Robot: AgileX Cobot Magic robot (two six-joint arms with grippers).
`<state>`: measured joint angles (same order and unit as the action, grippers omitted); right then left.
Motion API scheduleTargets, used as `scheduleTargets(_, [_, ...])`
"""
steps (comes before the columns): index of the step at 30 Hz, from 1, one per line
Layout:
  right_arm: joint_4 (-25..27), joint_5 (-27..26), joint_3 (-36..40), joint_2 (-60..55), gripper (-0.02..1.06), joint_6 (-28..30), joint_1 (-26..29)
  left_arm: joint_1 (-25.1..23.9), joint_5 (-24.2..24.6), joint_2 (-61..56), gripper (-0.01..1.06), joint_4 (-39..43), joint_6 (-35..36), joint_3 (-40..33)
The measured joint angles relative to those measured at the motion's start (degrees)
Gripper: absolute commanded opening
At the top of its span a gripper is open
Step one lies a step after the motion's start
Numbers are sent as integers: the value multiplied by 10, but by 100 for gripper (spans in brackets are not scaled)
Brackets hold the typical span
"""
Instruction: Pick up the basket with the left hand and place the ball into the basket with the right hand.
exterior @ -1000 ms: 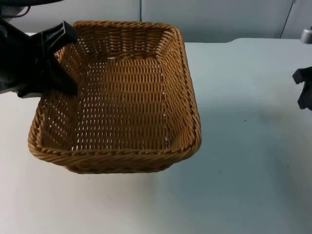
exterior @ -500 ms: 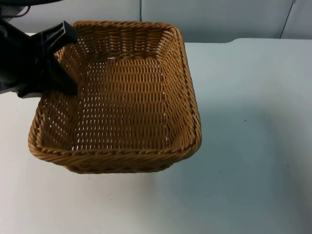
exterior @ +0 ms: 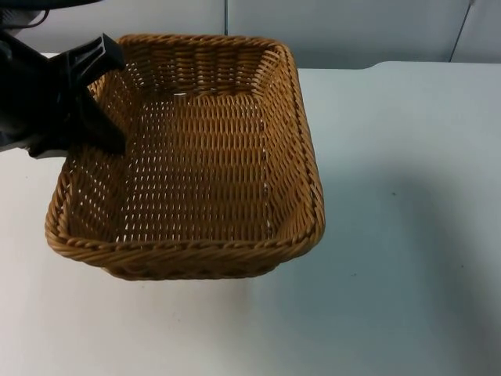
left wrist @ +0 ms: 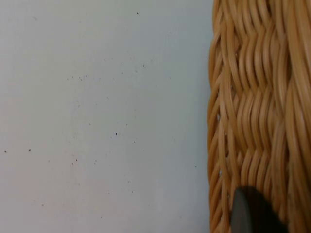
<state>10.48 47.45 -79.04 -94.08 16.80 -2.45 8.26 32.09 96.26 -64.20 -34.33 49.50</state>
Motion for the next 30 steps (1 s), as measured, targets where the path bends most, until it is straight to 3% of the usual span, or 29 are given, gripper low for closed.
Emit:
scheduleTargets(14, [11, -66, 0, 0, 0, -14, -138, 0, 2, 0, 0, 0, 0, 0])
scheduleTargets(18, [42, -88, 0, 0, 0, -7, -170, 0, 2, 0, 0, 0, 0, 0])
scheduleTargets(25, [147, -101, 0, 0, 0, 70, -202, 0, 2, 0, 0, 0, 0, 0])
scheduleTargets(30, [172, -103, 0, 0, 0, 96, -223, 0, 2, 0, 0, 0, 0, 0])
